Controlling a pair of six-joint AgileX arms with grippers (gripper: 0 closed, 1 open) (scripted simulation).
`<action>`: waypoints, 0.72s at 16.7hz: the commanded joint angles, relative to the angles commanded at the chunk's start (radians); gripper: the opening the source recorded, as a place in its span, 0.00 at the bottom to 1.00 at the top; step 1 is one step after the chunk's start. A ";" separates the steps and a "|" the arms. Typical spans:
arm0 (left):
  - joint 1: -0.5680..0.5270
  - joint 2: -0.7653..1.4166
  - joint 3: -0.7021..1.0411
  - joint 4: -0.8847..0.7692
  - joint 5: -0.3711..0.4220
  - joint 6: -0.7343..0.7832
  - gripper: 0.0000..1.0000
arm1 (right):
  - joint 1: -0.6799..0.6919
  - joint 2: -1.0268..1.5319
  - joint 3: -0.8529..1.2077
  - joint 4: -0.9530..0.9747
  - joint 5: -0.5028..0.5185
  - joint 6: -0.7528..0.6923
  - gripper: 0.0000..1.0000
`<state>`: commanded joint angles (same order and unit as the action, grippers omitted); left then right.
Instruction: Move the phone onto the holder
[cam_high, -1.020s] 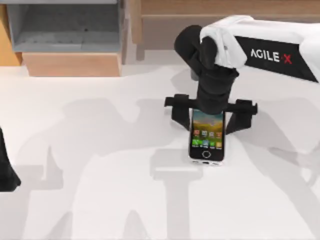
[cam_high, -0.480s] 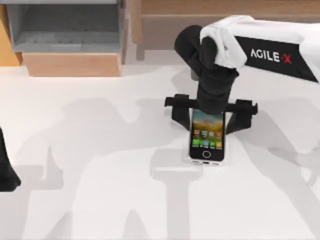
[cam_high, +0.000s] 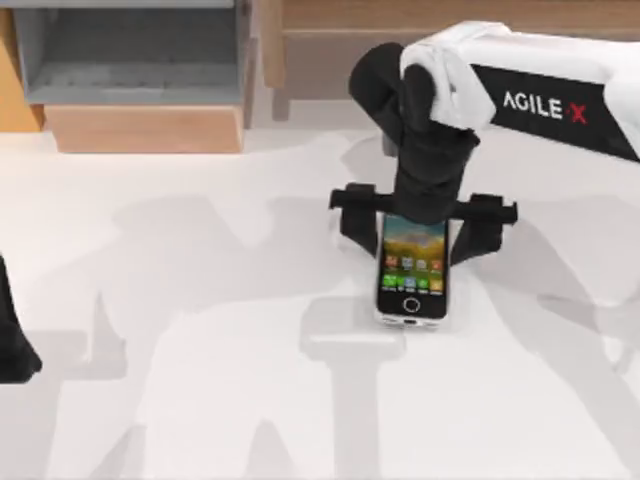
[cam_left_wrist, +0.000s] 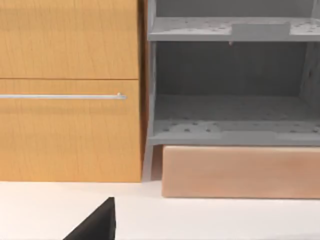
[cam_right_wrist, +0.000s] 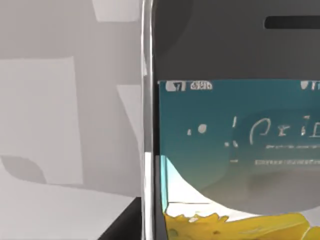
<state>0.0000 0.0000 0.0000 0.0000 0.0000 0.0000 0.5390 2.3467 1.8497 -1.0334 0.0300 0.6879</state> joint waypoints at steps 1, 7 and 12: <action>0.000 0.000 0.000 0.000 0.000 0.000 1.00 | -0.001 -0.004 0.007 -0.013 0.000 0.000 0.00; 0.000 0.000 0.000 0.000 0.000 0.000 1.00 | -0.001 -0.007 0.017 -0.025 0.000 0.002 0.00; 0.000 0.000 0.000 0.000 0.000 0.000 1.00 | -0.041 -0.120 0.000 0.025 0.004 -0.030 0.00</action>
<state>0.0000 0.0000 0.0000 0.0000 0.0000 0.0000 0.4981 2.2272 1.8493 -1.0079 0.0338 0.6577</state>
